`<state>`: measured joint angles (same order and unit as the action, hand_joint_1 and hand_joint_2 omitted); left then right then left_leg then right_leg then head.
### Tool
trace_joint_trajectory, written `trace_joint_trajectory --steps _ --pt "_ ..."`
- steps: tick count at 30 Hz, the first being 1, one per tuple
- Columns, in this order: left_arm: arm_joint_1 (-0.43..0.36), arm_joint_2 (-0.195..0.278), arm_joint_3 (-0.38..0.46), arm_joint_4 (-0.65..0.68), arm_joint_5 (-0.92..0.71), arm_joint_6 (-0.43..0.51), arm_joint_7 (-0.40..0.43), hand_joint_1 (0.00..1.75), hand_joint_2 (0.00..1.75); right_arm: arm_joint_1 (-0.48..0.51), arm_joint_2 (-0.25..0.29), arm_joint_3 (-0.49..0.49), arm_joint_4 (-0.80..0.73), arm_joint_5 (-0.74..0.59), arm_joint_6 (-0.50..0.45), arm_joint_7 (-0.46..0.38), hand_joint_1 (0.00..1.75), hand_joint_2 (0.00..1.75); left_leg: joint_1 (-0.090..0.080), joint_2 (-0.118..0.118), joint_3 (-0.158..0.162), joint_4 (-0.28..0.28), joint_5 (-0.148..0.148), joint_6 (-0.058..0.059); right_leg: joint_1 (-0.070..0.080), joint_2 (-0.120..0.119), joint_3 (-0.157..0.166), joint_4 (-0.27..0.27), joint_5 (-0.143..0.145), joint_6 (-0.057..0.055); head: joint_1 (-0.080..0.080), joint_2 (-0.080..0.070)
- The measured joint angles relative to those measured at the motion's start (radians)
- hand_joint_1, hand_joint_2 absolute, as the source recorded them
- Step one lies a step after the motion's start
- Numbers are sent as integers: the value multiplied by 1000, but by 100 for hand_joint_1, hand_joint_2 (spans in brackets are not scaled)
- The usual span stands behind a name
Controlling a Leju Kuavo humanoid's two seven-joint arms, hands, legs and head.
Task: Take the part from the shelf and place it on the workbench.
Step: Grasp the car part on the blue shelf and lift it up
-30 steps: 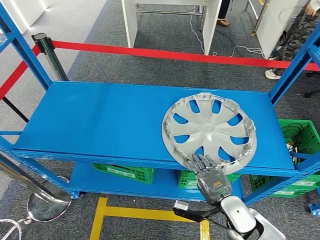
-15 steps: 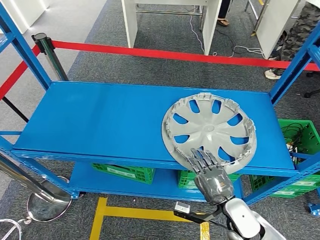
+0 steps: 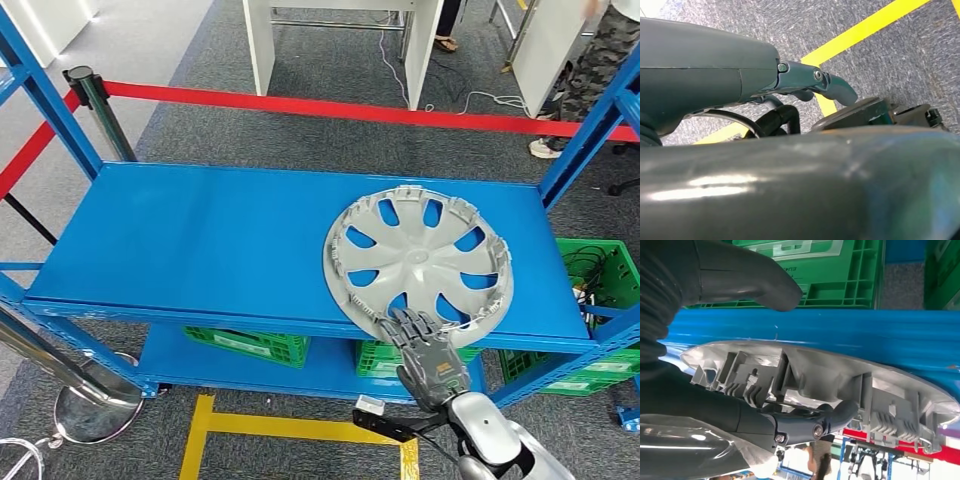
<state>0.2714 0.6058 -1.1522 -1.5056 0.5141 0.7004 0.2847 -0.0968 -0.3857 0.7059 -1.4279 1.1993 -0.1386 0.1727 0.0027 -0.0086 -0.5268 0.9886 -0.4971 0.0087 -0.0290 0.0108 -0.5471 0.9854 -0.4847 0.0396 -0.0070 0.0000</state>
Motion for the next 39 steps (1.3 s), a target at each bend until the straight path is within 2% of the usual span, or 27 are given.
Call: trace_joint_trajectory --steps 9,25,39 --pt "33 1 29 -29 -36 0 31 0 0 7 15 -47 -39 -48 20 17 0 175 0 0 0 0 0 0 0 0 0 0 0 0 0 0" --pt "57 11 45 -66 -54 0 44 0 0 54 20 -71 -104 -91 -4 -49 0 175 0 0 0 0 0 0 0 0 0 0 0 0 0 0" --pt "65 11 60 -69 -67 0 64 0 0 62 20 -77 -98 -113 48 -9 0 175 0 0 0 0 0 0 0 0 0 0 0 0 0 0"
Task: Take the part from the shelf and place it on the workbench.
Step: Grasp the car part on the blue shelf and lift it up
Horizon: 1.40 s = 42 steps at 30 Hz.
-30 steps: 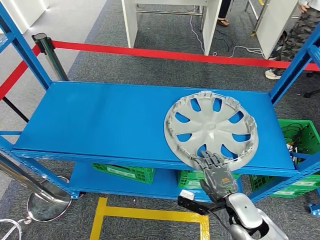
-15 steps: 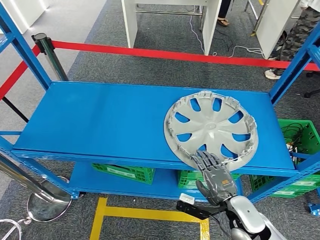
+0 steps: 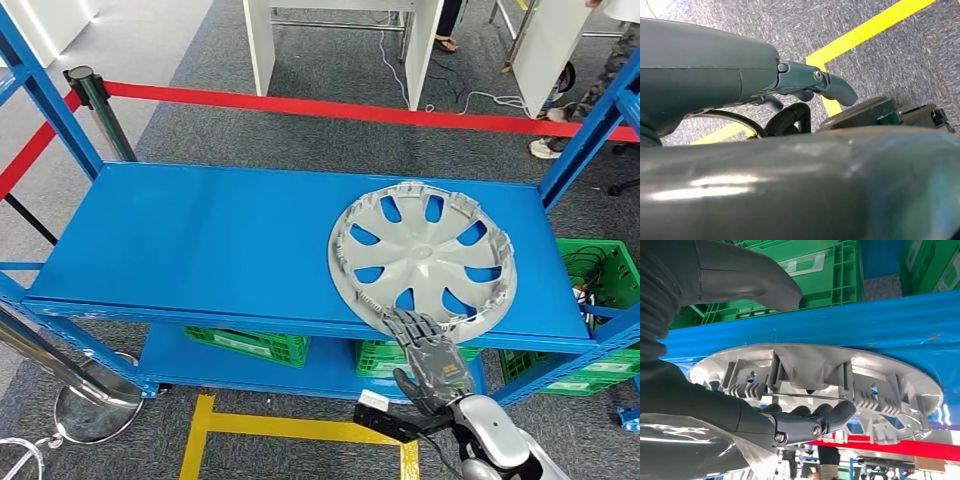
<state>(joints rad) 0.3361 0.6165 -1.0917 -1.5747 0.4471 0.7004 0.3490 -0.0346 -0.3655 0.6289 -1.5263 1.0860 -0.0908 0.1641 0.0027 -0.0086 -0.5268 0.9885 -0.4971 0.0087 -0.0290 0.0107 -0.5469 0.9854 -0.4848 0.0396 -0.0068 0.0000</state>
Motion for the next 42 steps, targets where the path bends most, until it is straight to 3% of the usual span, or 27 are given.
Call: trace_joint_trajectory --steps 15,31,42 --pt "14 0 9 -15 -9 0 15 0 0 -7 19 -22 1 6 -8 10 0 175 0 0 0 0 0 0 0 0 0 0 0 0 0 0" --pt "14 2 11 -20 2 0 15 0 0 -32 22 9 46 112 5 33 0 175 0 0 0 0 0 0 0 0 0 0 0 0 0 0" --pt "32 2 29 -37 -11 0 31 0 0 -69 57 23 68 159 -39 70 0 175 0 0 0 0 0 0 0 0 0 0 0 0 0 0"
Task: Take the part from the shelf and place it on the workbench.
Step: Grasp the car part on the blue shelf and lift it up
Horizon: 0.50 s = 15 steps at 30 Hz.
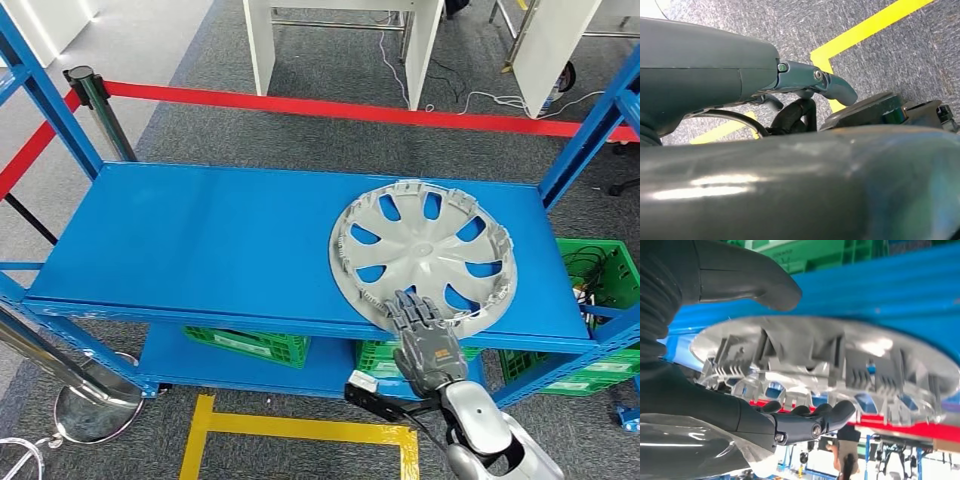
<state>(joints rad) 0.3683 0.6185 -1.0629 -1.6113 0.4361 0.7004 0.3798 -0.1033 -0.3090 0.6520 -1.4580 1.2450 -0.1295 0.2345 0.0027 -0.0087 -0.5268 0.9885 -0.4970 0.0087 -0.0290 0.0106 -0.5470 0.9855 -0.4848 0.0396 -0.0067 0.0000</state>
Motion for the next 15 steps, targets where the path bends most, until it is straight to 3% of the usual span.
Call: trace_joint_trajectory --steps 15 --pt "11 6 9 -17 -4 0 3 0 0 3 5 -23 28 -23 -2 -12 0 175 0 0 0 0 0 0 0 0 0 0 0 0 0 0"
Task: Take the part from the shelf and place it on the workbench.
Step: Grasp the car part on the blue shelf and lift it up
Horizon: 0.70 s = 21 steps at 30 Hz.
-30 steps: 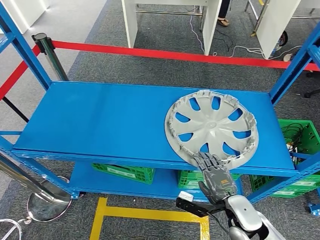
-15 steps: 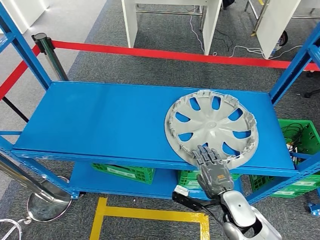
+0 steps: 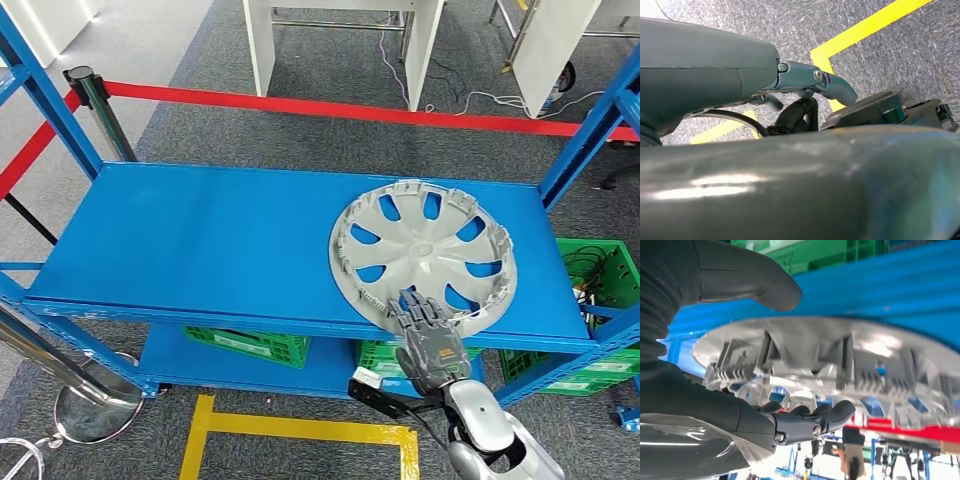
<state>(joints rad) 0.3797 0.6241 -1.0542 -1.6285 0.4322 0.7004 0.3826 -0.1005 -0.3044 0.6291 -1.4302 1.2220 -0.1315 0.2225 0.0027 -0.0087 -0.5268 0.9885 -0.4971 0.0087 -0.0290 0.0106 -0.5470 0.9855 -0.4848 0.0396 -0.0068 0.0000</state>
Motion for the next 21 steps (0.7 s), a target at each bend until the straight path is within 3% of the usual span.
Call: trace_joint_trajectory --steps 21 --pt "-12 2 -13 0 12 0 -2 0 0 -35 22 -27 68 -2 19 19 0 175 0 0 0 0 0 0 0 0 0 0 0 0 0 0"
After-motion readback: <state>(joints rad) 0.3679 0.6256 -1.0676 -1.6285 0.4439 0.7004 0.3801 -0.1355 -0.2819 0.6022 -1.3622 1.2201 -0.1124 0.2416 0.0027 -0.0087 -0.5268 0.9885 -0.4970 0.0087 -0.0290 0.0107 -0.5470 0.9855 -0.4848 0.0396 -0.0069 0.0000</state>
